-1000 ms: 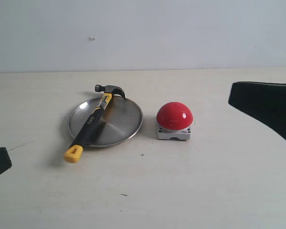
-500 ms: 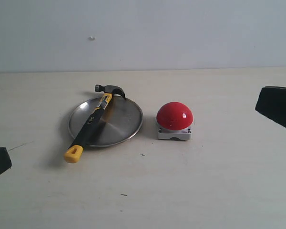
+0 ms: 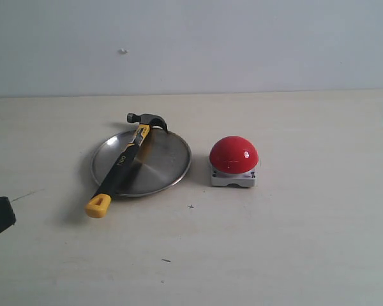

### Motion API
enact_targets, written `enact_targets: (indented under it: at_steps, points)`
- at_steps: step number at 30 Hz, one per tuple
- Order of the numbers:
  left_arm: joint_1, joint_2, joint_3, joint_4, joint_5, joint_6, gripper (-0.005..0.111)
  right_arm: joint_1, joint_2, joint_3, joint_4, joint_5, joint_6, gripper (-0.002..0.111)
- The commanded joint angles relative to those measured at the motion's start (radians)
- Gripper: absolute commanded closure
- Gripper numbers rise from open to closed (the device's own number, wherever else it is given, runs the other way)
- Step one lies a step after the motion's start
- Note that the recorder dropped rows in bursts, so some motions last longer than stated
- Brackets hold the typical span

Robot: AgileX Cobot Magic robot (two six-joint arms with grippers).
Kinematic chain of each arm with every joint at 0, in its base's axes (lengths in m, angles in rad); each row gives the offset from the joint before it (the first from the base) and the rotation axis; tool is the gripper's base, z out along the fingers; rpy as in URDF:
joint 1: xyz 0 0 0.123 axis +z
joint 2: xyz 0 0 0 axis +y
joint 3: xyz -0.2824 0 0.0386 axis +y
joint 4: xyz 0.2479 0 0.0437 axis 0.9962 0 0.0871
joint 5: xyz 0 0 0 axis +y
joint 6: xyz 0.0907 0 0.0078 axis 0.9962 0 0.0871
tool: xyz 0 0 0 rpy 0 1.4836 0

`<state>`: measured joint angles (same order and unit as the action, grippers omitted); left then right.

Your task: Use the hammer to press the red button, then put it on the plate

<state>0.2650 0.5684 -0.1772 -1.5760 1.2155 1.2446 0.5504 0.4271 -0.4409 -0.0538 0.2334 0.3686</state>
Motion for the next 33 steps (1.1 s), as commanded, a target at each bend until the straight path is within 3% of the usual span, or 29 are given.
enact_targets:
  at_steps: [1, 13, 18, 25, 33]
  points:
    - [-0.006, 0.002, -0.007, -0.004, 0.006, 0.004, 0.107, -0.171, -0.09, 0.005, -0.014, 0.02, -0.028, 0.108]
    - [-0.006, 0.002, -0.007, -0.004, 0.006, 0.004, 0.107, -0.557, -0.293, 0.014, -0.03, 0.152, -0.098, 0.108]
    - [-0.006, 0.002, -0.007, -0.004, 0.006, 0.004, 0.107, -0.669, -0.333, 0.113, -0.087, 0.054, -0.107, 0.108]
    - [-0.006, 0.002, -0.007, -0.004, 0.006, 0.004, 0.107, -0.764, -0.337, 0.364, -0.077, -0.255, -0.085, 0.108]
    - [-0.006, 0.002, -0.007, -0.004, 0.006, 0.004, 0.107, -0.794, -0.337, 0.441, -0.081, -0.221, -0.076, 0.108]
